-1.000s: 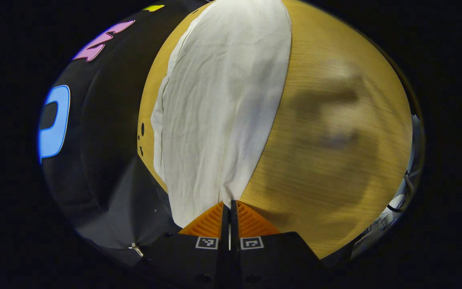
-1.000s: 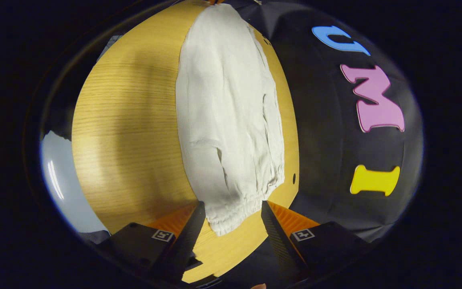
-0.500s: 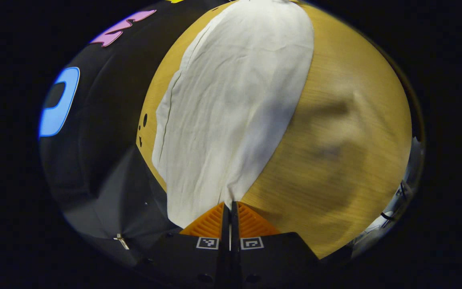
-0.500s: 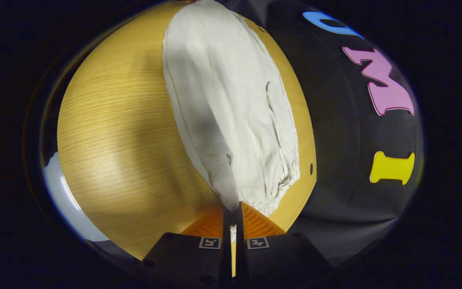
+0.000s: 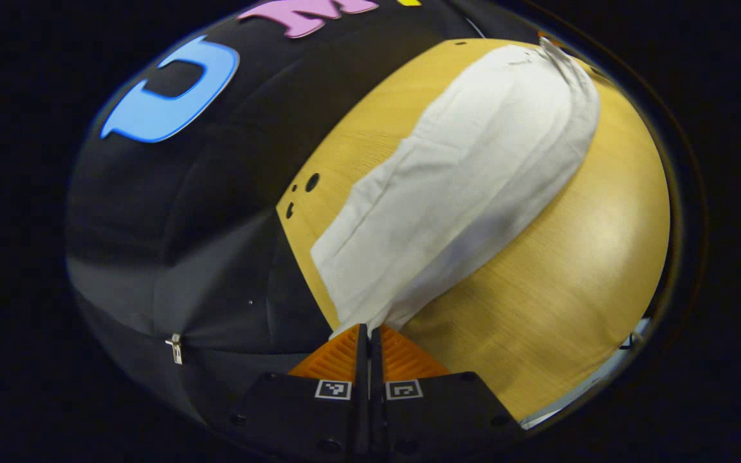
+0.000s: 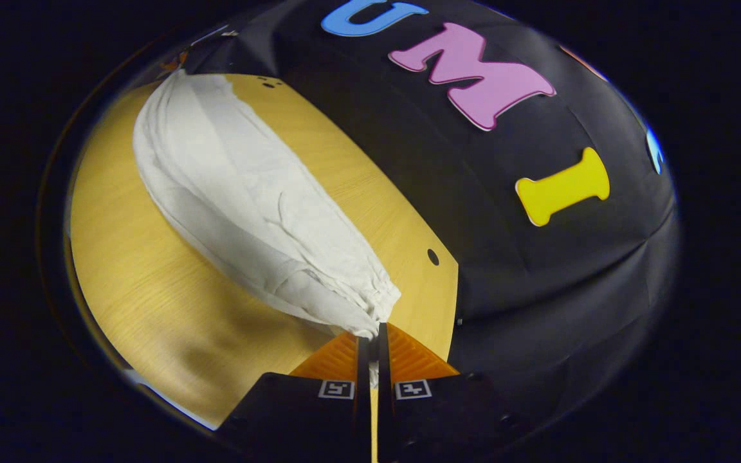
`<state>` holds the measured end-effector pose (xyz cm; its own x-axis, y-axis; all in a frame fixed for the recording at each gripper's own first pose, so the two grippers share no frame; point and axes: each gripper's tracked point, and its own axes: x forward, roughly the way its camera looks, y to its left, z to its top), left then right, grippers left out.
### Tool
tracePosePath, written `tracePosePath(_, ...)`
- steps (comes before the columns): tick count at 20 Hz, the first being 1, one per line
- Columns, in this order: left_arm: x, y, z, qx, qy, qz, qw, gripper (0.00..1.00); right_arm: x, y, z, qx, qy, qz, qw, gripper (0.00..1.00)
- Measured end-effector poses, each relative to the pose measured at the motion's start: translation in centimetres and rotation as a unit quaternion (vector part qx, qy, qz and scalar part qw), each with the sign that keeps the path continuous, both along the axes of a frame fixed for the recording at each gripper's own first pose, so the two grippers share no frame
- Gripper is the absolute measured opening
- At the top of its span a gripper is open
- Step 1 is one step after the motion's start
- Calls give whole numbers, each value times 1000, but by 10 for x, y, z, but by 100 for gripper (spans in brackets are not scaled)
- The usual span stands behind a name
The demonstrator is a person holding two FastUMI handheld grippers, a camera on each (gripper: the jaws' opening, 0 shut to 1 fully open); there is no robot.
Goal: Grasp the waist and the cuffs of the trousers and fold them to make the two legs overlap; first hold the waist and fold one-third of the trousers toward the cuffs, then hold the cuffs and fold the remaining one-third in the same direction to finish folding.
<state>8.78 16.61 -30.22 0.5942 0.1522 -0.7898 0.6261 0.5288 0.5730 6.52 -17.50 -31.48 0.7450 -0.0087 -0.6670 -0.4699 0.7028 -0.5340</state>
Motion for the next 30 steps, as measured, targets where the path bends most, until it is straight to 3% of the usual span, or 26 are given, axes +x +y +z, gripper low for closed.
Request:
tracePosePath(7,62,-4,-4,-11,-3,48,999,5,61,7,16,46,-31,-57,997,8)
tracePosePath(16,109,0,-63,25,47,74,996,5,124,7,-61,40,19,-67,997,8)
tracePosePath(21,128,-2,-87,62,58,60,995,5,139,8,-98,29,53,-54,997,10)
tracePosePath(23,126,0,-99,64,70,66,993,6,138,9,-111,29,66,-53,996,12)
tracePosePath(24,128,1,-97,70,59,68,993,6,134,12,-121,36,77,-59,995,27)
tracePosePath(25,133,0,-97,71,42,69,994,10,133,14,-120,35,76,-61,995,40)
tracePosePath(27,138,8,-89,84,19,72,994,24,135,13,-117,23,68,-54,996,44)
tracePosePath(29,145,14,-77,96,-4,67,993,55,140,4,-107,-13,47,-44,998,54)
tracePosePath(30,148,18,-73,100,-13,65,993,70,140,-6,-101,-35,40,-43,998,73)
